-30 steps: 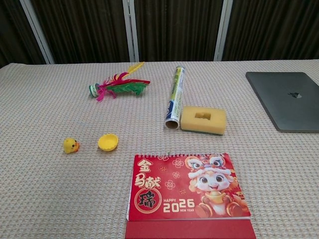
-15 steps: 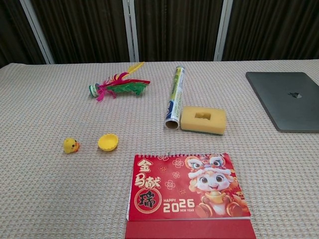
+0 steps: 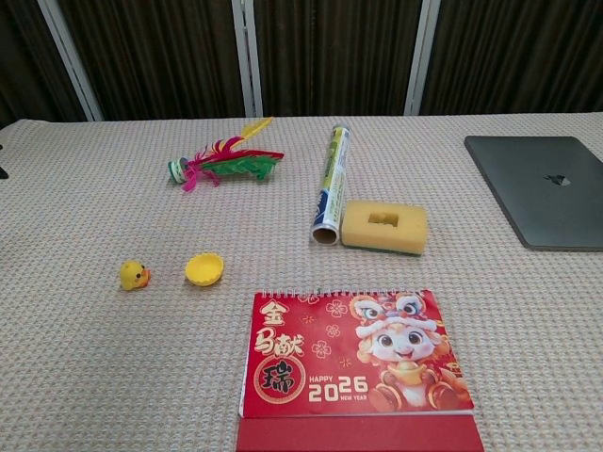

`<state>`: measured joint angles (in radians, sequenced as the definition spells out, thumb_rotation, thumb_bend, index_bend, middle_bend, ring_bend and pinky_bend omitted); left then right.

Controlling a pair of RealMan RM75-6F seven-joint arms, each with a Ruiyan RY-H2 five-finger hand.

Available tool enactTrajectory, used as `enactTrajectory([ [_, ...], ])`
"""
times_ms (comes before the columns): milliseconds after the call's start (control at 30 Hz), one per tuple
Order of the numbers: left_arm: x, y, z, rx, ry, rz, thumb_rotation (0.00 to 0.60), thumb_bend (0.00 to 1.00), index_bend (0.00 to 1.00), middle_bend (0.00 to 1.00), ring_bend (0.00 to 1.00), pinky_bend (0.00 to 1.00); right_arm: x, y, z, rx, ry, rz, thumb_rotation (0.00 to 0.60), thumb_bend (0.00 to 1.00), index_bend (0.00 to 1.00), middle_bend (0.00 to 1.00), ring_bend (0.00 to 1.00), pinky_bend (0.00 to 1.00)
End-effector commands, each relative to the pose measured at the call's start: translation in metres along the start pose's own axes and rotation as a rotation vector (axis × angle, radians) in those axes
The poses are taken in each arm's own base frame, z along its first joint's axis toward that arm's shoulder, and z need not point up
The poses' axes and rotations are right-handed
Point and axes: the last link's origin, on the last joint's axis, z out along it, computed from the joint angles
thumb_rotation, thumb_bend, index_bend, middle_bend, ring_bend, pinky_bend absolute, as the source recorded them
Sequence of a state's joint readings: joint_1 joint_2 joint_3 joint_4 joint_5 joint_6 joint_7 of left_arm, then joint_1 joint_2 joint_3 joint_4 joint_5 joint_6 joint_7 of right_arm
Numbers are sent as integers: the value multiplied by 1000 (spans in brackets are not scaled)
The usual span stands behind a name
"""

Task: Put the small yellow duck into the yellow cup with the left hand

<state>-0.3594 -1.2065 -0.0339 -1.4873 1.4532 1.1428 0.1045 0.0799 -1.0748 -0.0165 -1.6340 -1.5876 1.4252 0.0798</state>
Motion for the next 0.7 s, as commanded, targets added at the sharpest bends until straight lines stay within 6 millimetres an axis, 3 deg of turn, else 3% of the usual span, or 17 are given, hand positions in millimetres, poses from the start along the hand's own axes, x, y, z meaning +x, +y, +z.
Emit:
enactTrajectory([
  [33, -9, 9, 17, -33, -26, 8, 600, 152, 211, 0, 40, 144, 0, 0, 0, -1, 0, 3, 600, 0, 394, 133, 0, 0],
  [300, -19, 27, 39, -38, -63, -8, 600, 154, 242, 0, 49, 147, 1, 0, -2, 1, 1, 10, 600, 0, 399, 133, 0, 0],
  [700, -29, 67, 55, -58, -91, -46, 600, 164, 290, 0, 56, 150, 1, 0, -2, 8, 1, 20, 600, 0, 404, 133, 0, 0],
])
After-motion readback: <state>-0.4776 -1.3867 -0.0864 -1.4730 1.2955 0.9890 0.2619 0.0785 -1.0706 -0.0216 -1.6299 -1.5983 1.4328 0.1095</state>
